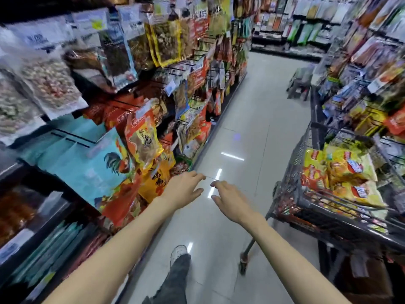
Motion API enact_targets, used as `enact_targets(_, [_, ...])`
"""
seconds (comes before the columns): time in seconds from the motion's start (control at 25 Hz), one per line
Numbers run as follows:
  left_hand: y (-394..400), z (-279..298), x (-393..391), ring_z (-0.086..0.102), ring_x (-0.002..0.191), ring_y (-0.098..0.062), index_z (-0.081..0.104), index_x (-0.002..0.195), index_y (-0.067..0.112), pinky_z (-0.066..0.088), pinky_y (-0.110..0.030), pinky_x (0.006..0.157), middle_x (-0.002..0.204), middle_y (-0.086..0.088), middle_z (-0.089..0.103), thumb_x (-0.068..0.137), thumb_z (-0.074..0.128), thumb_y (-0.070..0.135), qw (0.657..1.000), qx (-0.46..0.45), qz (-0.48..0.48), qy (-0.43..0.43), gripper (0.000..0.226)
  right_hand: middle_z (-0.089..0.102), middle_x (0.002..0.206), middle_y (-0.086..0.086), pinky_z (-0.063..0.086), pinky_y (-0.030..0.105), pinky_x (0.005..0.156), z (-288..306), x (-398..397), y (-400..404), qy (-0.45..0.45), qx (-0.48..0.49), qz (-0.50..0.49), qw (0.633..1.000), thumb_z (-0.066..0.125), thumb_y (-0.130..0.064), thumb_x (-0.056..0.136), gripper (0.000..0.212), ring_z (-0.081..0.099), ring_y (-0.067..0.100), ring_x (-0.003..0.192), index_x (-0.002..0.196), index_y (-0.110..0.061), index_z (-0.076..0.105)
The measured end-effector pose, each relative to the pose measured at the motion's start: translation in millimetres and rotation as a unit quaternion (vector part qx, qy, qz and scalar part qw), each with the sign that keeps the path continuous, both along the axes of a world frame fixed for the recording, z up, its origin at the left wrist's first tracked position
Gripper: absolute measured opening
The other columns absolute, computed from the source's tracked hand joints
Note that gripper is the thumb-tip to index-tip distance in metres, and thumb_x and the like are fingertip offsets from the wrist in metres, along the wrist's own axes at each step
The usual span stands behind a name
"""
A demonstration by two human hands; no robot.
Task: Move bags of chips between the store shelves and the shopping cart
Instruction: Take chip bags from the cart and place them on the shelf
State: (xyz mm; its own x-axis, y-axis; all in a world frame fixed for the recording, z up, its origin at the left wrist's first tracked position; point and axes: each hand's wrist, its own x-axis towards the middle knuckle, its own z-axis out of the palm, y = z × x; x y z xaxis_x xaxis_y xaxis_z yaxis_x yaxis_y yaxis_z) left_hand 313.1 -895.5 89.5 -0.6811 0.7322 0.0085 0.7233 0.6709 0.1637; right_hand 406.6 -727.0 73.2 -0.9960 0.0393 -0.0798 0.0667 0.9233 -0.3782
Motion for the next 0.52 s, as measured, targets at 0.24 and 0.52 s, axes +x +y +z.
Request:
enact_targets(0.24, [67.4,2.0,-167.5,0.057,0.117,-0.023,0.047,0.139,0.025,0.049,-0.036,0.081,0.13,0.0,0.057,0.097,0.05,0.036,0.999,0.001,-0.045,0.005,0.043,0.05,0.137,0.005,0.045,0.042,0.095,-4.7,-136.5,60.6,-0.028,0.001,-0.046,0.999,0.043,-0.031,0.102,0.037,0.051,0.029,0.12,0.137,-0.02,0.044])
enact_targets(0.52, [178.8,14.7,-297.6,0.058,0.114,-0.023,0.049,0.137,0.027,0.052,-0.037,0.082,0.127,0.002,0.058,0.098,0.05,0.037,0.99,-0.003,-0.143,-0.014,0.041,0.049,0.137,0.004,0.046,0.041,0.094,-3.5,-224.6,147.5,-0.055,-0.038,-0.178,0.982,0.045,-0.031,0.101,0.037,0.052,0.029,0.119,0.137,-0.021,0.043])
